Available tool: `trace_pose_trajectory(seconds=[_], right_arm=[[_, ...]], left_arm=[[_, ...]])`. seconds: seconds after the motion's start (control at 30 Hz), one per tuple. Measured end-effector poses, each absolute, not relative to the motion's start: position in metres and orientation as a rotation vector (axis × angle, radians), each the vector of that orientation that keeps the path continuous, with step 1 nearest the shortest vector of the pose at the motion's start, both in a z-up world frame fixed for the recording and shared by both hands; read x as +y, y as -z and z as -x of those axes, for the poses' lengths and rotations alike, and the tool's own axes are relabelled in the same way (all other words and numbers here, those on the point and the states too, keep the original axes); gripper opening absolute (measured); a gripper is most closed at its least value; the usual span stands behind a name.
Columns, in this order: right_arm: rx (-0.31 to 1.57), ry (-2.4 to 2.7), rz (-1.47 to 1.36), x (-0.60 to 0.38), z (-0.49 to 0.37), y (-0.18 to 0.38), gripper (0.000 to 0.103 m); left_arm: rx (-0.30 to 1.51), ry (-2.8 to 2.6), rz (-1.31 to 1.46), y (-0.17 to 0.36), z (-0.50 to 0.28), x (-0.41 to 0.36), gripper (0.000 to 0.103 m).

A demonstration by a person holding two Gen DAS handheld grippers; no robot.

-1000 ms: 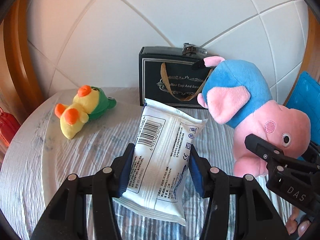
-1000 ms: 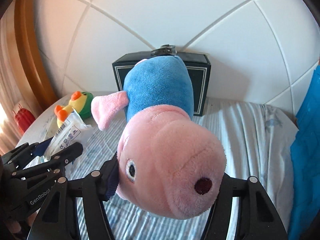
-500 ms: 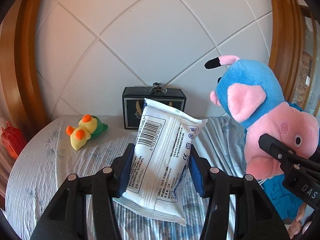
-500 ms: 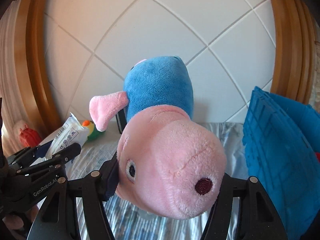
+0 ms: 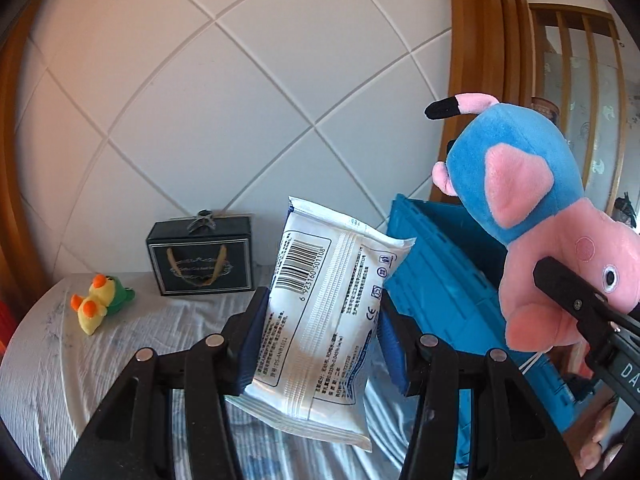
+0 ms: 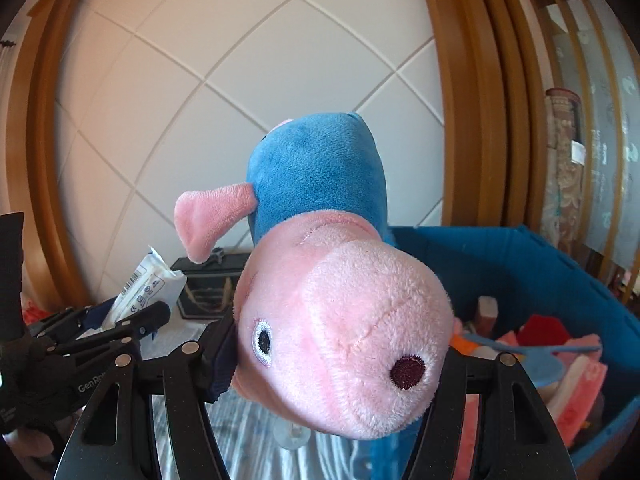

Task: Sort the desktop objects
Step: 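Carry the gauze packet and pig plush over into the blue bin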

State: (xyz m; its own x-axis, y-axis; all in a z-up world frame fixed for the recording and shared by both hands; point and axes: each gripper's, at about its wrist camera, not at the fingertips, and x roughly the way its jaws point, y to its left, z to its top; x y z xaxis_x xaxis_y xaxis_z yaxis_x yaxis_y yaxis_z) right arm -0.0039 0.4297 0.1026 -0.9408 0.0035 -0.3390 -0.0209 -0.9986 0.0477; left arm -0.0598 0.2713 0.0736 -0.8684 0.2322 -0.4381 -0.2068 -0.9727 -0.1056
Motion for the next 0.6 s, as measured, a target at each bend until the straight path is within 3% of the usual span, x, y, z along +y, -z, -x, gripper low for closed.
trace_pose_trajectory(seconds=[0.3, 0.6], right_arm=[[0.065, -2.888, 0.56, 0.575, 0.005, -0.126, 0.064], [0.106, -2.695, 0.726, 0.68, 0.001, -0.083, 0.064]], left_arm=[[0.008, -2.625, 0.659, -0.109, 0.08, 0.432, 0.051], [0.151, -2.494, 0.839, -0.08, 0.098, 0.558, 0.051]])
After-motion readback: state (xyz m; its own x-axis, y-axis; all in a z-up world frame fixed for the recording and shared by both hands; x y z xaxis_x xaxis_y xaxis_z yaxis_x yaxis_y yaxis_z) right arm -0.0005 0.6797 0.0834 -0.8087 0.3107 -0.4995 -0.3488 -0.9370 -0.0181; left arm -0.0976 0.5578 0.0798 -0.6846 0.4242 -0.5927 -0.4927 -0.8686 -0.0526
